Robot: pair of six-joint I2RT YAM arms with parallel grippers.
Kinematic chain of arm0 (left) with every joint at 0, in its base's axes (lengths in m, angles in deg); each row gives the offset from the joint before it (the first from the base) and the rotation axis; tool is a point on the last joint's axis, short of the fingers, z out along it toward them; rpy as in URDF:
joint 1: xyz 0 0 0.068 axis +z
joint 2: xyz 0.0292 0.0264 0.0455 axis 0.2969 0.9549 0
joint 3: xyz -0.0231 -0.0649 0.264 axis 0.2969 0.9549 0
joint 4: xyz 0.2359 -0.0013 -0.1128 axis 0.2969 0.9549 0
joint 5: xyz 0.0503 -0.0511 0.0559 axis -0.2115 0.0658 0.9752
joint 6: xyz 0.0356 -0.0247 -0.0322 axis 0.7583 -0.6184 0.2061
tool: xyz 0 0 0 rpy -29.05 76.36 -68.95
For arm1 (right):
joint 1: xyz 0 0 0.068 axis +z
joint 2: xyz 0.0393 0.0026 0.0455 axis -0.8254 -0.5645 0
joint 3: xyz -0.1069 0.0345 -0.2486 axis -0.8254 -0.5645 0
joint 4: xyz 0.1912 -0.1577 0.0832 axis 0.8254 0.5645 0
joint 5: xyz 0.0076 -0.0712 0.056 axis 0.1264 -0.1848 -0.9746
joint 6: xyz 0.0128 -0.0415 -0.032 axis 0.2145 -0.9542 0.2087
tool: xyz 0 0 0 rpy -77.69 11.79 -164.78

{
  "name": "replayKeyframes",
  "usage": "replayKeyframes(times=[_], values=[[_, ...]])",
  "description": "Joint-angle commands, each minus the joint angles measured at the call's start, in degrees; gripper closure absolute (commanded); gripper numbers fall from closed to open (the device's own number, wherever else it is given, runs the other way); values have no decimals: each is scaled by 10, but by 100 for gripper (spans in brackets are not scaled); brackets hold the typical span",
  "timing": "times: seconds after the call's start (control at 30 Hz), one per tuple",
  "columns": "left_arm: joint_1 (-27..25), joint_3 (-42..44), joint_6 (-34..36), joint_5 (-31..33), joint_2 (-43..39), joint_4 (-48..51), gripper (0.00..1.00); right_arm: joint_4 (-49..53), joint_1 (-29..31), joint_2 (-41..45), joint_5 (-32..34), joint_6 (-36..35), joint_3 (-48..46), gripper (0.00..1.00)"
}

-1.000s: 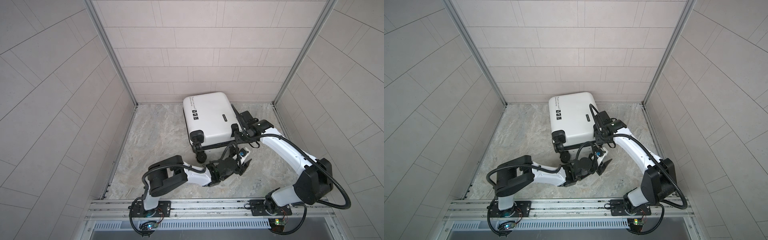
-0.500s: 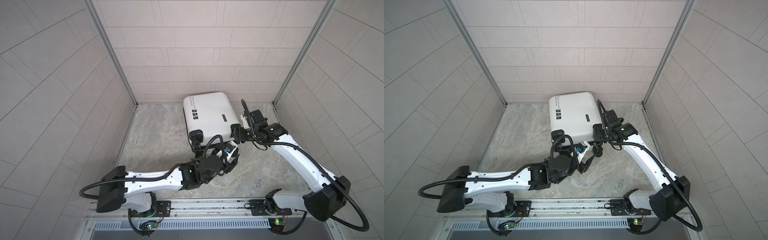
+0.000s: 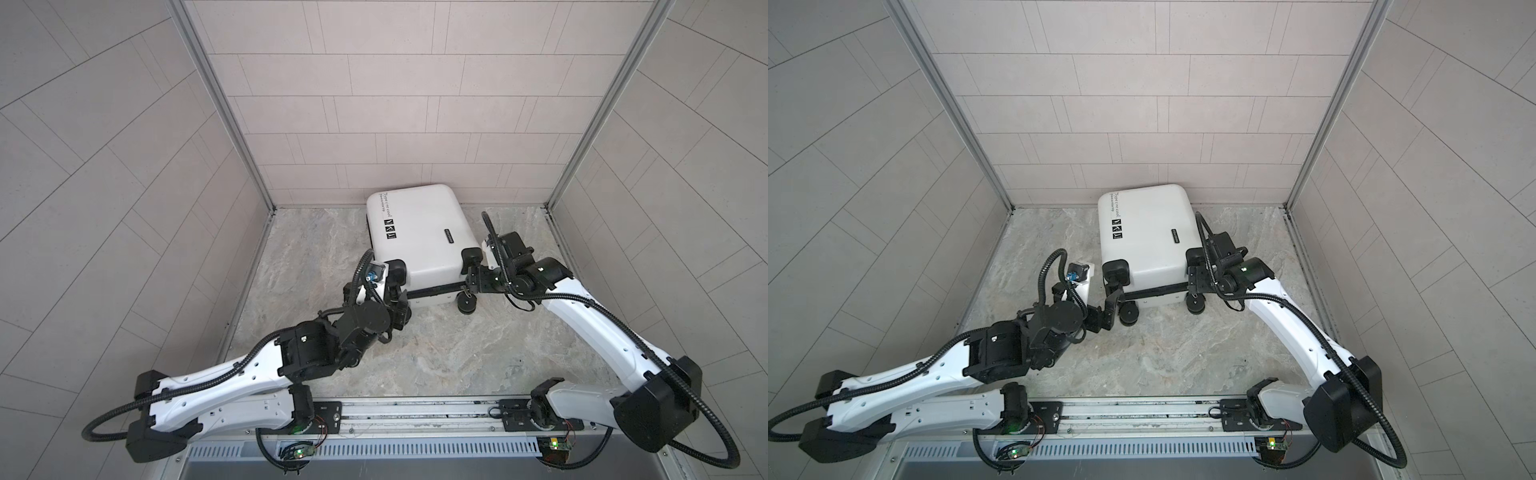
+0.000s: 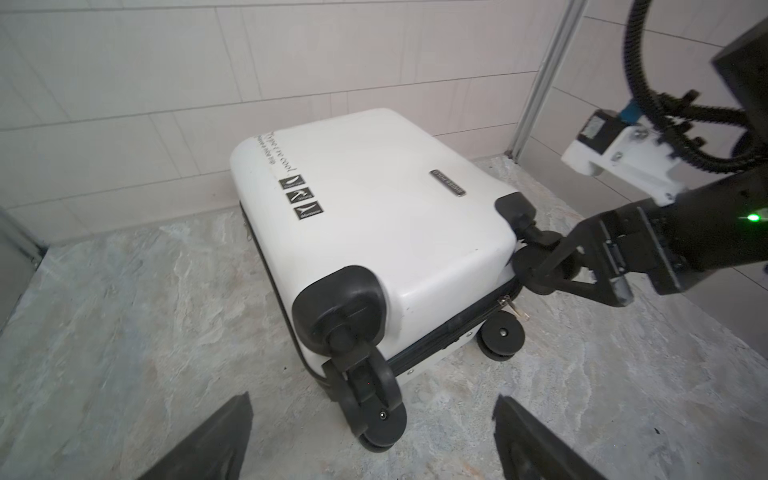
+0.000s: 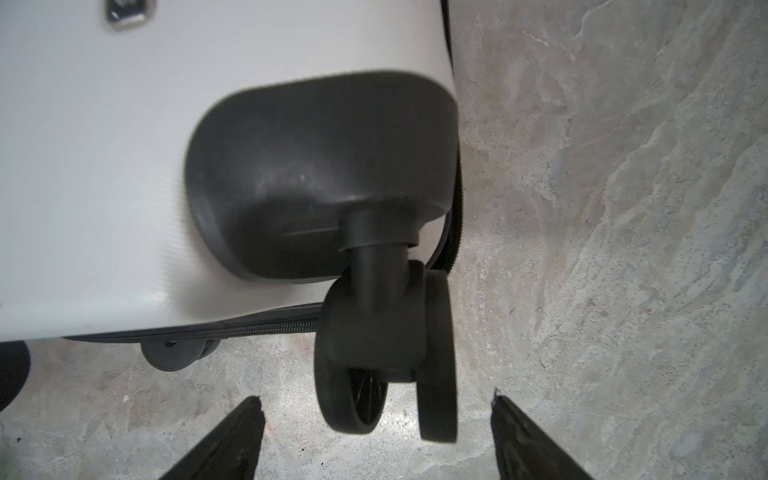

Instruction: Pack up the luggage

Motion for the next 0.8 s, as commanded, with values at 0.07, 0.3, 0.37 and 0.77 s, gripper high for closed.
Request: replayKeyframes(times=[0.07,0.3,0.37,0.77], values=[[41,36,-103,-81,29,20,2,-12,-4,-25,17,8,5,13],[53,29,-114,-110,109,-30,2,-18,-4,-45,7,6,5,14],[64,31,-116,-117,126,-47,2,-21,-4,-47,7,7,3,15],[118,48,-118,-139,184,-118,3,-31,-4,-66,17,-8,3,42]])
